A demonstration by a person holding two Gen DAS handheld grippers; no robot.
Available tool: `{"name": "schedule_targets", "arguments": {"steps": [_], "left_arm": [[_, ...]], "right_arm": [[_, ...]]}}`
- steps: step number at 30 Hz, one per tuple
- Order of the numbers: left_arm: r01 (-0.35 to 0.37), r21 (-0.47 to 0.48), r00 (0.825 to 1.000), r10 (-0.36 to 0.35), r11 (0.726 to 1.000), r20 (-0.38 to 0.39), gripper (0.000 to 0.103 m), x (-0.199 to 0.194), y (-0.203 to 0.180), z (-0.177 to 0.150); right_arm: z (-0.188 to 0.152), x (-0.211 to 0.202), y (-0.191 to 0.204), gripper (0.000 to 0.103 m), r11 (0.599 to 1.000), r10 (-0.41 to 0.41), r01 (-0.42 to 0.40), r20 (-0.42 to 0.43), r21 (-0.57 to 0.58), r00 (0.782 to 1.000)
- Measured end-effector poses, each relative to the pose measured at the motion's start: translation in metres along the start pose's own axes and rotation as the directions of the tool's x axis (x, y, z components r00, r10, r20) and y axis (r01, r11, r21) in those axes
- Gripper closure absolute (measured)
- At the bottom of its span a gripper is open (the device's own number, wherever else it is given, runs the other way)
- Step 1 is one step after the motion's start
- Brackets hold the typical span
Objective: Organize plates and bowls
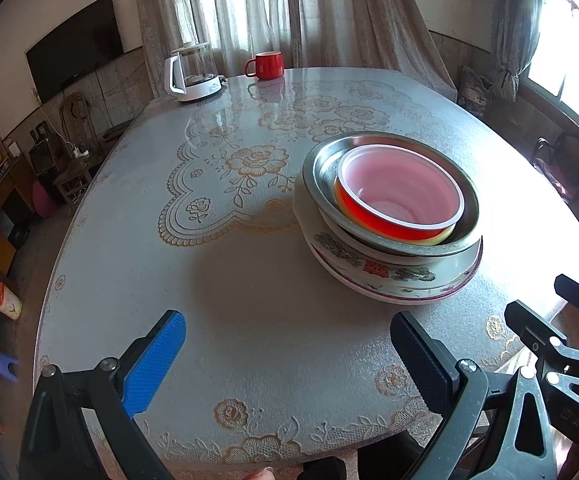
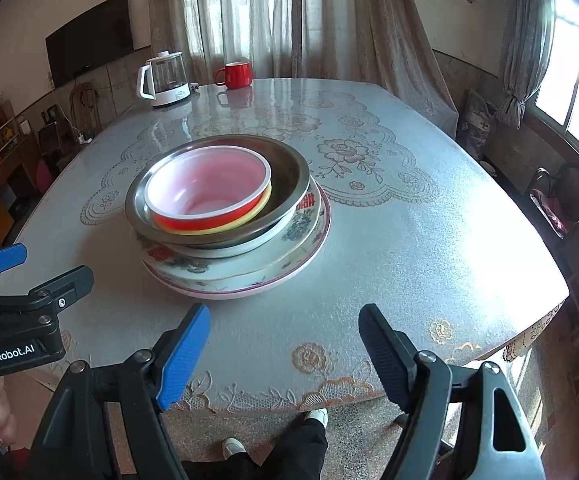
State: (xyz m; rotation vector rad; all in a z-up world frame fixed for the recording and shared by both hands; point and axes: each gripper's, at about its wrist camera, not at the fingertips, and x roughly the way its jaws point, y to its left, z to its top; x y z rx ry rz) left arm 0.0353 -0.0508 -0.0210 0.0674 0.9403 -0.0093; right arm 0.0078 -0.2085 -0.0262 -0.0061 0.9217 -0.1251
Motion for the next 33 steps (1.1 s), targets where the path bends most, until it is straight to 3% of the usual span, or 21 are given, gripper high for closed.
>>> {"name": "schedule_targets", "arguments": {"steps": [33], "left_arm": [[0.010, -0.001, 1.000, -0.010, 1.000, 0.011, 0.000, -0.0023, 0.0016, 0.0021]], "right_arm": [[0.0009, 0.0005, 0.0020, 0.025, 1.000, 0.002, -0.002, -0.008, -0.001, 1.000]]}}
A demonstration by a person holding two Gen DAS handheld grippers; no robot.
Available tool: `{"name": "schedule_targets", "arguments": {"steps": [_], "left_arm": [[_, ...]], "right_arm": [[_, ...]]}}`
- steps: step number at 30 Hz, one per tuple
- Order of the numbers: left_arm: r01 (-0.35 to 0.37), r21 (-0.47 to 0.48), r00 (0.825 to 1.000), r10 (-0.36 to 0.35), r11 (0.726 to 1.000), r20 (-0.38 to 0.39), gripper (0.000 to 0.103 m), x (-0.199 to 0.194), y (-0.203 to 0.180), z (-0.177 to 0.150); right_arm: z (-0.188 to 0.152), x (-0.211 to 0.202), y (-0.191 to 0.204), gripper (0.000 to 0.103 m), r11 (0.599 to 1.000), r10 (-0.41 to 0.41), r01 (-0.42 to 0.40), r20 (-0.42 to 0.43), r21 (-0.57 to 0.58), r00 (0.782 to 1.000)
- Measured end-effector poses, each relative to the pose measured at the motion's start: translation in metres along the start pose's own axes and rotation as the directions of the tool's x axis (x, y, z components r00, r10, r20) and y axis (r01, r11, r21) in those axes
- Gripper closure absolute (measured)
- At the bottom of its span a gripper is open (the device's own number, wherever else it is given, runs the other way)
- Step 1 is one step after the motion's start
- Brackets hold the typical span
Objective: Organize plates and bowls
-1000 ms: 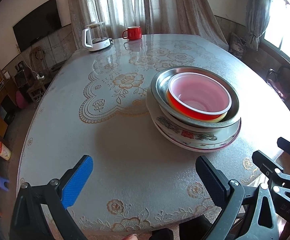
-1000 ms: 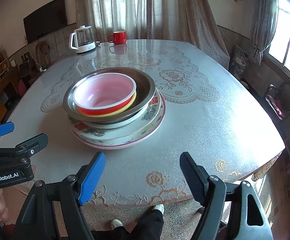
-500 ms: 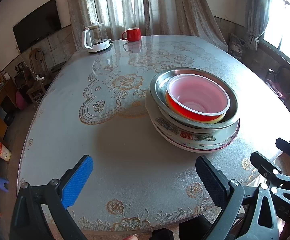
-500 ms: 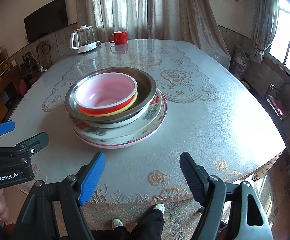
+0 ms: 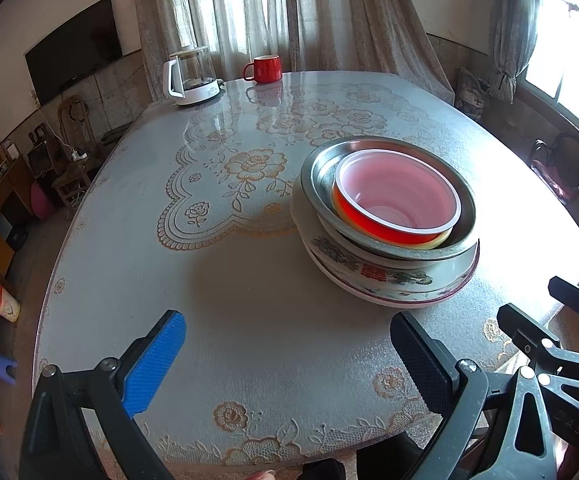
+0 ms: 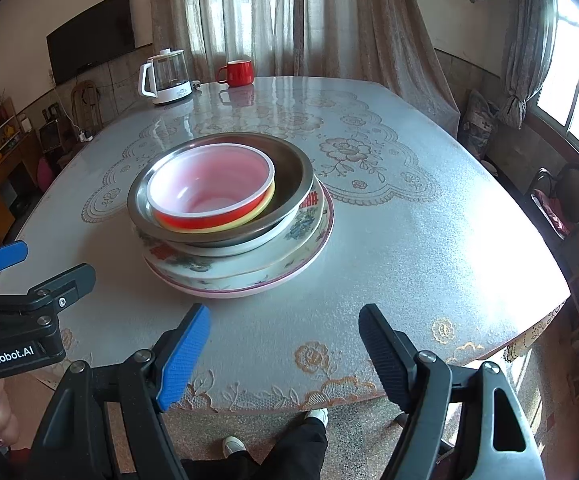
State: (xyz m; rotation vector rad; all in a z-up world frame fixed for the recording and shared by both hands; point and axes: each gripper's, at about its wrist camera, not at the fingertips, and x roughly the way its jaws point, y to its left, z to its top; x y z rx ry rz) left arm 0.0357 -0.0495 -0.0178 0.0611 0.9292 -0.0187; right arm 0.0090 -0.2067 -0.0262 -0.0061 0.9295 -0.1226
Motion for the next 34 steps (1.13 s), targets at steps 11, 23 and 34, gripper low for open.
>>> {"name": "schedule_targets", "arguments": {"steps": [11, 23, 34], "left_arm": [[0.000, -0.002, 1.000, 0.000, 1.000, 0.003, 0.000, 0.002, 0.002, 0.002], [0.013, -0.006, 1.000, -0.013, 1.000, 0.001, 0.000, 0.009, 0.003, 0.007], [0.022, 0.005, 1.000, -0.022, 1.000, 0.008, 0.000, 0.012, -0.002, 0.011]], "right_arm": [[0.002, 0.002, 0.003, 0.025, 1.000, -0.002, 0.002, -0.001, -0.005, 1.000], [0.005, 0.005, 0.005, 0.025, 1.000, -0.004, 0.004, -0.005, -0.015, 1.000], [0.008, 0.010, 0.000, 0.025, 1.000, -0.010, 0.010, -0.013, -0.011, 1.000]]}}
